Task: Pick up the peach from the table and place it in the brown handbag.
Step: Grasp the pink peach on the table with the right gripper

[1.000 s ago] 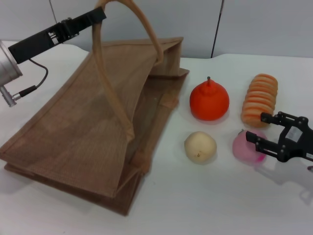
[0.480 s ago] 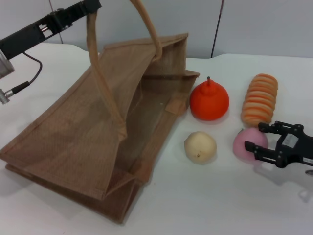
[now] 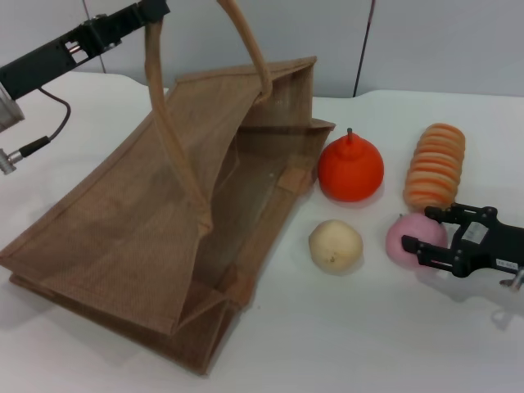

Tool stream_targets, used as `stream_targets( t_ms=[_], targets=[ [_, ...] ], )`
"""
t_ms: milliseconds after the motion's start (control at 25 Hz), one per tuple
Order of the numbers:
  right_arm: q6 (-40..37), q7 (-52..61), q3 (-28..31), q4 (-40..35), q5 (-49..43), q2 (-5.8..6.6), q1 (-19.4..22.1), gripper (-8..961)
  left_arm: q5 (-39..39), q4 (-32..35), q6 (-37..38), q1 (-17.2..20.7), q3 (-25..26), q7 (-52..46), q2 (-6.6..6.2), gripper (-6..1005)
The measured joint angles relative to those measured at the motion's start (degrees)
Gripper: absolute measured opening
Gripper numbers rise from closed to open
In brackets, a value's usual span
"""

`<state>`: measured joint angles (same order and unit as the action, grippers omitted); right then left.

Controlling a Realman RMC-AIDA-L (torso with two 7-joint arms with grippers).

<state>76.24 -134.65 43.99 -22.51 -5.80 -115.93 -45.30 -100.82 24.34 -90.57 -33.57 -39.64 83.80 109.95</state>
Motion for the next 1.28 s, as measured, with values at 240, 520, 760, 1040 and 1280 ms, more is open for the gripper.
stream_targets(
  t_ms=[240, 520, 760, 1040, 1280],
  targets=[
    [0.14, 0.04, -0.04, 0.01, 0.00, 0.00, 0.00, 654, 0.00, 0.00, -0.02, 0.00, 0.00, -0.30, -0.07, 123],
    [0.37, -0.20, -0.12, 0.02, 0.00, 0.00, 0.23, 629, 0.01, -0.39, -0.05, 0.00, -0.01, -0.36, -0.11, 123],
    [1.36, -0.43, -0.93, -0.01, 0.01, 0.01, 0.37, 600, 0.01, -0.61, -0.05, 0.00, -0.01, -0.47, -0.17, 123],
    [4.64, -1.31, -1.19, -0.63, 0.26, 0.00, 0.55, 516, 0.01, -0.61, -0.04, 0.00, -0.01, -0.48, -0.18, 123],
    [4.49, -1.52, -0.93, -0.79, 0.45, 0.00, 0.72, 455, 0.08, -0.61, -0.04, 0.00, 0.00, -0.48, -0.18, 123]
  ],
)
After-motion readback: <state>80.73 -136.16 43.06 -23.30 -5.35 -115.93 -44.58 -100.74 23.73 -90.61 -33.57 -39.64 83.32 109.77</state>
